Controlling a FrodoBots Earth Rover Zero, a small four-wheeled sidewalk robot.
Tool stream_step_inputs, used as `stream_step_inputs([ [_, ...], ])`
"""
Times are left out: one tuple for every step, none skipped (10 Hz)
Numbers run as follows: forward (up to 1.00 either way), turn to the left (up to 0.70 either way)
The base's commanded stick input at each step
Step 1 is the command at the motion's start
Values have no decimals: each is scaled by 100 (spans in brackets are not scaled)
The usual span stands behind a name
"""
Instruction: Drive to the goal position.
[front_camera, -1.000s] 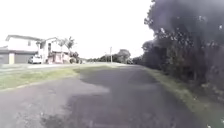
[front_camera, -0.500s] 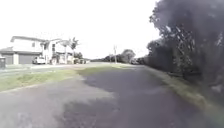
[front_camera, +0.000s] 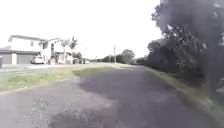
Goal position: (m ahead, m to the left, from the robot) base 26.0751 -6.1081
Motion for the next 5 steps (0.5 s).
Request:
stream_step_inputs([
  [70, -31],
  [70, 0],
  [70, 0],
  [70, 0],
  [70, 0],
])
